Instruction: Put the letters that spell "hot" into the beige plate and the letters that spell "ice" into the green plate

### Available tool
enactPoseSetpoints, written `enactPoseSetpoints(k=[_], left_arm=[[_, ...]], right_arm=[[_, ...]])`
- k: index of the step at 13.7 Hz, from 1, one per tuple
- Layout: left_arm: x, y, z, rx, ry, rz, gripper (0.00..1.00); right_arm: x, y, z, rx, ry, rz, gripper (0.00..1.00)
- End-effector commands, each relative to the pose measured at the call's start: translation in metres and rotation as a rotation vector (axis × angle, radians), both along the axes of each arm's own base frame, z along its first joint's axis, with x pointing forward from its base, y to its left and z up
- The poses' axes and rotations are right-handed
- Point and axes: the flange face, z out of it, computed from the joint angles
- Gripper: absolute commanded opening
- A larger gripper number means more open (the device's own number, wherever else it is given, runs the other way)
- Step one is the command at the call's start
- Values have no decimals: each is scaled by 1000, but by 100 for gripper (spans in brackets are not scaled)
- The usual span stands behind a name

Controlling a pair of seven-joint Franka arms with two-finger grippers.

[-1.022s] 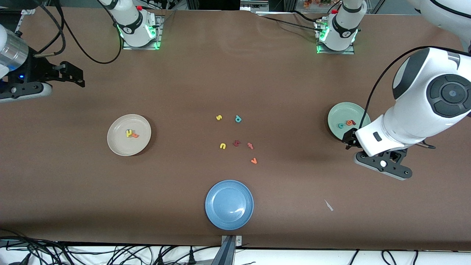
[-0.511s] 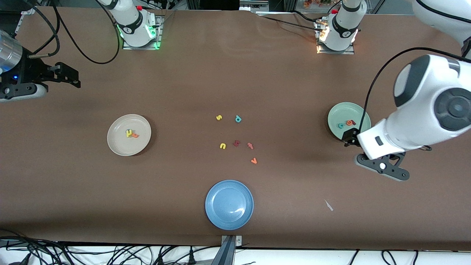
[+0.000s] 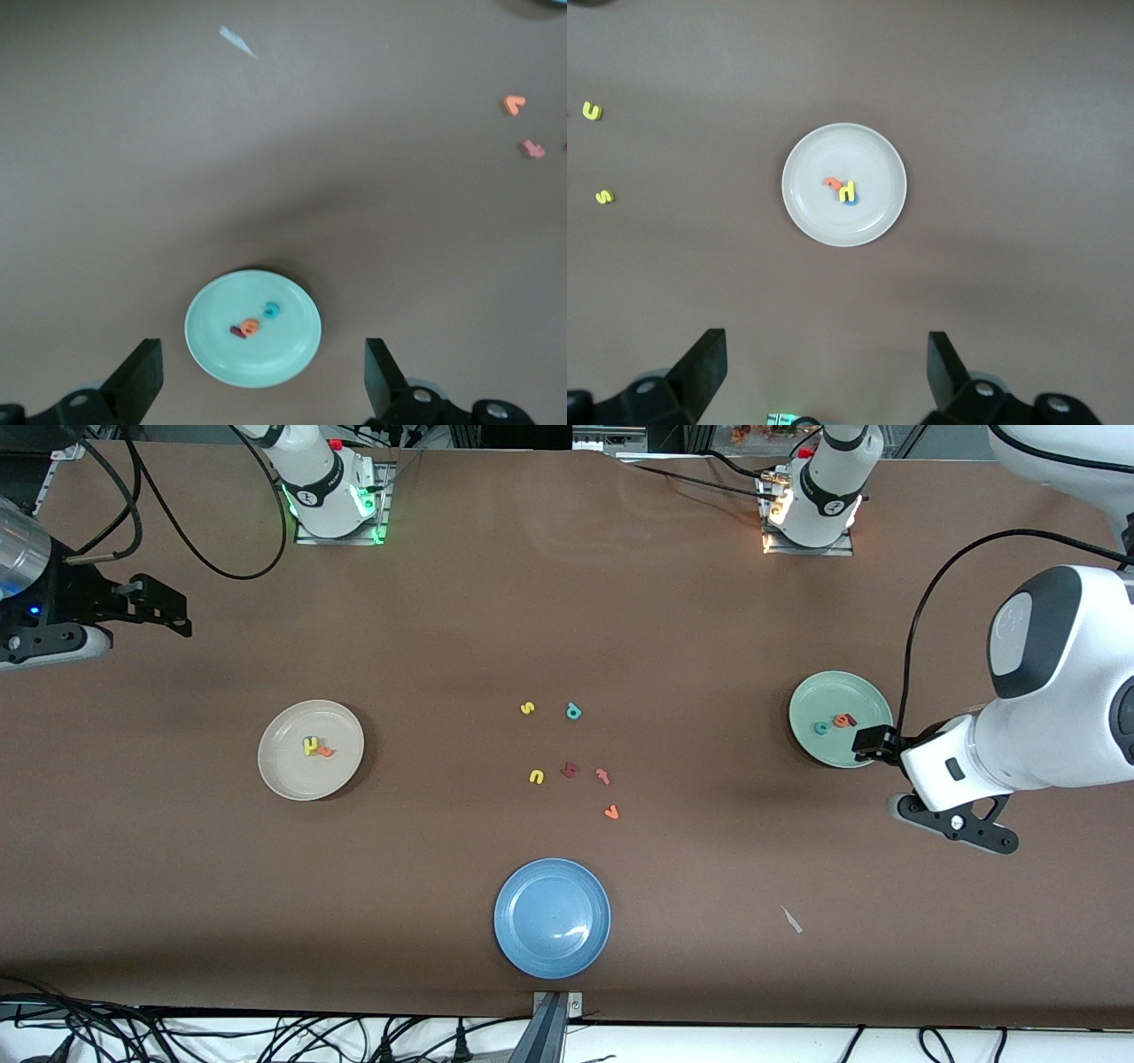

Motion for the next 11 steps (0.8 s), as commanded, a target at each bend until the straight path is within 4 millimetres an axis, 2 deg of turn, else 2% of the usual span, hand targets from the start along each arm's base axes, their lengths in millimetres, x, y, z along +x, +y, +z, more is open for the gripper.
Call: enactPoseSetpoints(k=[1, 3, 7, 9, 10, 11], left_arm=[[-13, 4, 23, -25, 6, 21, 100], [-15, 3, 20, -2, 22, 112, 100], [-16, 10, 19, 13, 26, 123, 100], [-17, 21, 12, 18, 50, 138, 100], [-16, 30, 12, 18, 51, 151, 94], [-18, 33, 20, 11, 40, 153, 68]], right_arm=[[7, -16, 19, -10, -41, -12, 100], [10, -21, 19, -3, -47, -17, 100], [8, -10, 20, -46, -43, -4, 100], [8, -10, 19, -43, -37, -13, 100], [9, -9, 16, -46, -31, -12, 100], [10, -10, 14, -46, -26, -13, 100]])
